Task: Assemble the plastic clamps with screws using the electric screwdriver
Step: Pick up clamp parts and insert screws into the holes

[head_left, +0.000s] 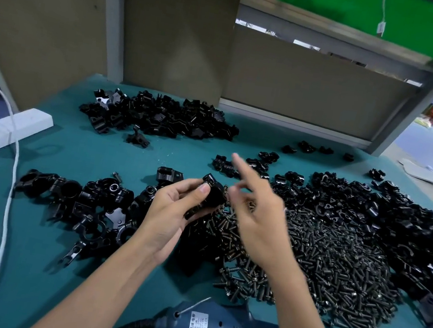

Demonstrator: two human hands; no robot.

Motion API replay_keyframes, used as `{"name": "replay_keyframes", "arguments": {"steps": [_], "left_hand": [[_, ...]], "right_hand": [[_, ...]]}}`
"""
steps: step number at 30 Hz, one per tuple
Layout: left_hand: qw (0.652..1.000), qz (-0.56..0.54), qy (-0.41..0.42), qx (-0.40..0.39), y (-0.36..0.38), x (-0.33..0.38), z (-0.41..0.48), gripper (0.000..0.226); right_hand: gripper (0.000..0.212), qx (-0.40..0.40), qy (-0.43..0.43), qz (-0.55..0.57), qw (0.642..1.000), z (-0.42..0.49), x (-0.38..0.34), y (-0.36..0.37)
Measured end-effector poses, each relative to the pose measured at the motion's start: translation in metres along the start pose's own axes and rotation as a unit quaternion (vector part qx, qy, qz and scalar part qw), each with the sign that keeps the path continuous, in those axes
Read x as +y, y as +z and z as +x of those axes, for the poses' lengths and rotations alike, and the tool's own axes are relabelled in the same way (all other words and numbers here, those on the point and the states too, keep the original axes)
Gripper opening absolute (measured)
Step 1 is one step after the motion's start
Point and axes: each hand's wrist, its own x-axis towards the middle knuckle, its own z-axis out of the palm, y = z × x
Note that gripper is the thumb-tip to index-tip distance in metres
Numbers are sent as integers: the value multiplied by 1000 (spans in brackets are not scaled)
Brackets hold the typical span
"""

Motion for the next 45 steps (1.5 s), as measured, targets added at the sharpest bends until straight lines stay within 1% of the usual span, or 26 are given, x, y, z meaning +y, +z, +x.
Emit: {"name": "replay_keyframes", "arguments": {"steps": [2,3,4,5,7,8,10,12,13,15,16,18,21,22,23,26,29,30,32,34,35,36,38,39,41,45], "left_hand": [[999,-39,-16,4,0,2,1,37],[998,-59,-24,5,1,2,1,37],[997,-75,-30,8,1,3,1,38],[996,-85,-36,11,1,3,0,38],[995,-85,-44,12,0,3,0,37],[996,-80,-47,10,0,3,0,37],[996,-73,-51,4,-1,2,0,41],[996,-75,-52,4,-2,1,1,47],[996,-77,-52,3,-2,0,1,48],[996,-77,-51,1,-2,-1,1,49],[996,-75,-50,1,-2,-1,1,50],[996,-72,-50,0,-2,0,1,53],[996,-72,-49,-2,-2,0,1,53],[996,-70,-49,-3,-3,0,1,52],[996,-68,-50,-3,-3,0,1,50],[997,-63,-52,-6,-5,-1,2,41],[997,-58,-56,-9,-5,-1,3,41],[997,-57,-57,-10,-4,-1,2,41],[997,-57,-57,-13,-4,-1,2,41],[997,-59,-56,-14,-3,-1,2,42],[997,-60,-56,-13,-3,-1,2,43],[997,-60,-56,-13,-3,0,2,43],[997,-58,-58,-13,-4,0,2,42],[996,-58,-60,-12,-4,0,2,42],[996,-59,-62,-9,-4,0,2,44],[996,-63,-61,-6,-3,1,2,44]], "right_hand": [[46,98,30,-40,994,5,9,-24],[41,126,63,-78,987,7,15,-39],[36,131,107,-123,978,8,23,-54],[32,116,154,-171,966,7,32,-68],[28,44,221,-244,943,2,49,-86],[28,2,234,-257,938,0,53,-90],[29,-70,238,-244,937,-5,56,-93],[38,-145,238,-240,930,-9,56,-90],[47,-183,238,-253,920,-11,57,-87],[63,-223,236,-270,906,-15,60,-81],[64,-216,237,-267,909,-17,62,-78],[58,-166,233,-258,923,-19,65,-74],[33,-104,218,-277,930,-18,67,-72],[22,-99,217,-288,927,-16,68,-72],[16,-101,214,-299,925,-14,68,-72],[15,-103,208,-323,918,-11,71,-72],[14,-89,198,-330,919,-6,77,-73],[15,-80,204,-310,925,-5,79,-74],[13,-41,229,-227,946,-3,81,-78],[14,15,254,-99,962,-3,80,-83],[16,41,271,-15,962,-3,78,-84],[16,57,293,81,951,-3,76,-86],[16,62,329,266,904,-3,71,-86],[16,58,340,327,880,-4,70,-85],[18,45,351,380,855,-5,71,-83],[22,37,352,392,849,-7,74,-78]]}}
